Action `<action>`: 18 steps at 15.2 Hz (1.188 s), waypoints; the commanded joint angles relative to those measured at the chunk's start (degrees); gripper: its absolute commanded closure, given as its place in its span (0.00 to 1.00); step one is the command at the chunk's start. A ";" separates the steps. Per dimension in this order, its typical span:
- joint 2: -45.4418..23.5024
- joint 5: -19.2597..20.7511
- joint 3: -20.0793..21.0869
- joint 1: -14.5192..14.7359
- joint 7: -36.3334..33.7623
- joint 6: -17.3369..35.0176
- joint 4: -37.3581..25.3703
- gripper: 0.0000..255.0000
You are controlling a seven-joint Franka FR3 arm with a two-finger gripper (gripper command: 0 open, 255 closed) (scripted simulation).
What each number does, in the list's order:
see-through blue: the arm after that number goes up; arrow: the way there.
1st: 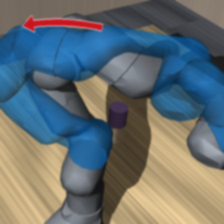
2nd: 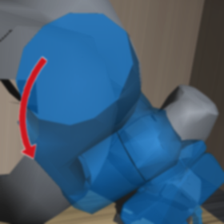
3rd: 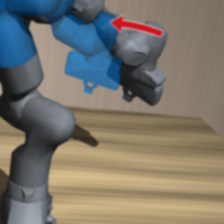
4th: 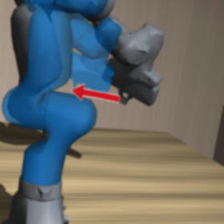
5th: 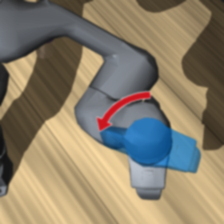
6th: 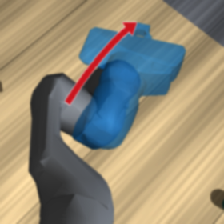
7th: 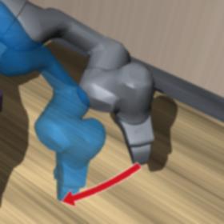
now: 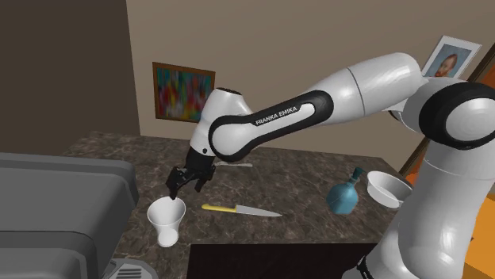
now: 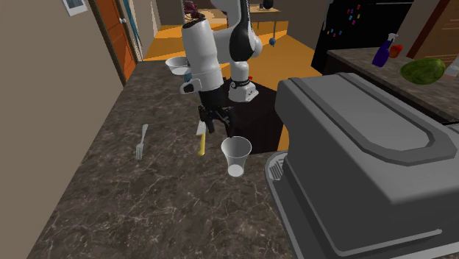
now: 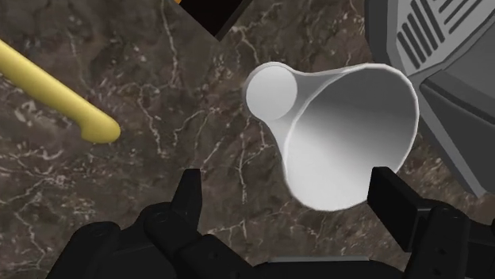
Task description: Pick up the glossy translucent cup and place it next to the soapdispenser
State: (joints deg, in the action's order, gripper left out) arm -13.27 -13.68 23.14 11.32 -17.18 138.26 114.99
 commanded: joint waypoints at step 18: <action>-5.80 1.90 -0.29 1.96 -1.39 4.97 -1.01 1.00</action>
State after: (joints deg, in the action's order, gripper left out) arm -19.07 -11.78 22.85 13.27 -18.57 143.24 113.99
